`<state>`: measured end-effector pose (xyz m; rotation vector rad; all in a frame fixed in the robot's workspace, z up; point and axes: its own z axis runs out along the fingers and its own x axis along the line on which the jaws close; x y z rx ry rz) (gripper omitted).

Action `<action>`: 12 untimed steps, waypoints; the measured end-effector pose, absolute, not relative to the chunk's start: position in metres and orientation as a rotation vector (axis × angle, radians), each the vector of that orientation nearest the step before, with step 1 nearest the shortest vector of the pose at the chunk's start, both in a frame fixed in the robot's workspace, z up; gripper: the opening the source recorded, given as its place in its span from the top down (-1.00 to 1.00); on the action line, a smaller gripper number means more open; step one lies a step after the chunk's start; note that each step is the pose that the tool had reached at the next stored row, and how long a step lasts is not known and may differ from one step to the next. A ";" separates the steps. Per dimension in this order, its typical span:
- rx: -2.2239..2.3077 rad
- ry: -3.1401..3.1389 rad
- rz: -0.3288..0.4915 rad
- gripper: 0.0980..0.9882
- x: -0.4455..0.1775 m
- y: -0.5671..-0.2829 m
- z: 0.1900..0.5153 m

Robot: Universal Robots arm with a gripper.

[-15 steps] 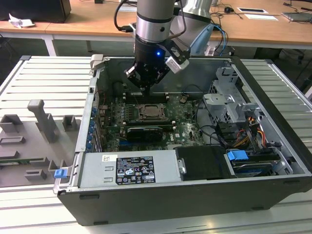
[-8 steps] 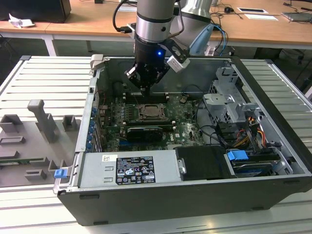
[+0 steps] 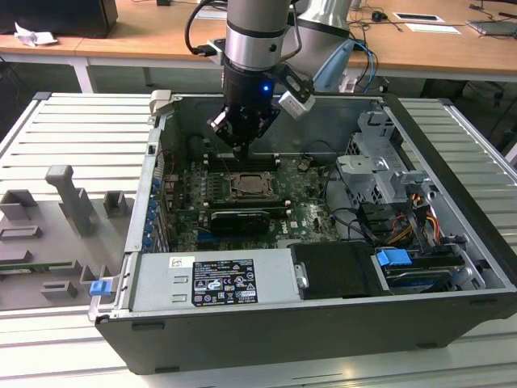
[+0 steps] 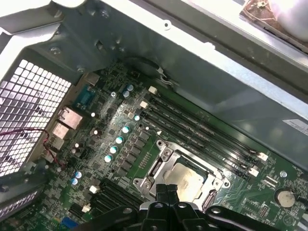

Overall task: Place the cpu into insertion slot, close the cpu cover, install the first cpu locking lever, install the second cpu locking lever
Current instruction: 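Install the first cpu locking lever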

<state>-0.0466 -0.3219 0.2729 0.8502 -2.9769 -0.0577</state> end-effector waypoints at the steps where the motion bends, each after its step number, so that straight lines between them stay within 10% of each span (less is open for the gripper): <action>1: 0.866 -2.972 -0.057 0.98 -0.047 -0.322 0.273; 12: 0.975 -2.950 -0.048 0.98 -0.050 -0.322 0.271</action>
